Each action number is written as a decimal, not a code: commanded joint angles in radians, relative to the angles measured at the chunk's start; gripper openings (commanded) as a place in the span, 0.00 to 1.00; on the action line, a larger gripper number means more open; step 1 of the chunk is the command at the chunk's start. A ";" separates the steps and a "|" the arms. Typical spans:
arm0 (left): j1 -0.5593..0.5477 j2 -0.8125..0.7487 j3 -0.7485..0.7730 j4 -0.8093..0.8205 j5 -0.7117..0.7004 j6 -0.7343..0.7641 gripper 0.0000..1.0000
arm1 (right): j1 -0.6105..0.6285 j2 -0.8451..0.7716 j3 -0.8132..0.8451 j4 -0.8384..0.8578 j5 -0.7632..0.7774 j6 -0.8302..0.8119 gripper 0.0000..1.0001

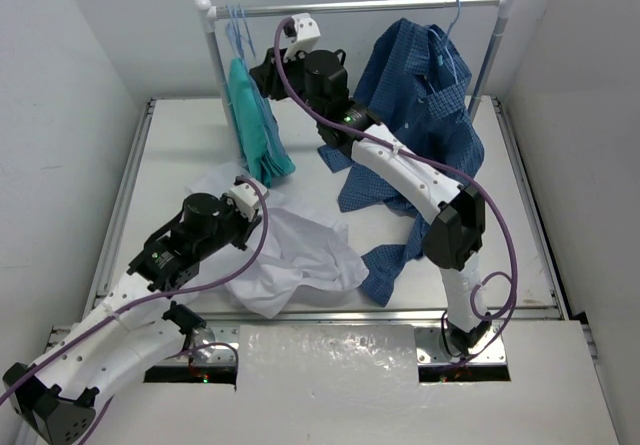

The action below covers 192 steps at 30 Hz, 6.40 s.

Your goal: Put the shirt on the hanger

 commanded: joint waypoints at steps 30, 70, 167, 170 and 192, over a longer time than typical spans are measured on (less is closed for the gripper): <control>-0.002 -0.028 -0.014 0.059 -0.037 -0.003 0.00 | -0.004 0.099 0.099 0.009 0.160 -0.116 0.20; 0.000 0.027 0.049 0.099 -0.059 0.029 0.00 | -0.041 -0.426 -0.431 0.101 0.051 -0.277 0.00; -0.012 0.230 0.282 0.001 0.582 0.115 0.21 | -0.052 -0.924 -1.485 0.496 -0.674 0.099 0.00; -0.012 0.245 0.340 -0.106 0.621 0.222 0.47 | -0.058 -0.918 -1.524 0.530 -0.679 0.105 0.00; 0.000 0.303 0.161 0.053 0.240 0.687 0.91 | -0.060 -0.883 -1.617 0.632 -0.723 0.047 0.00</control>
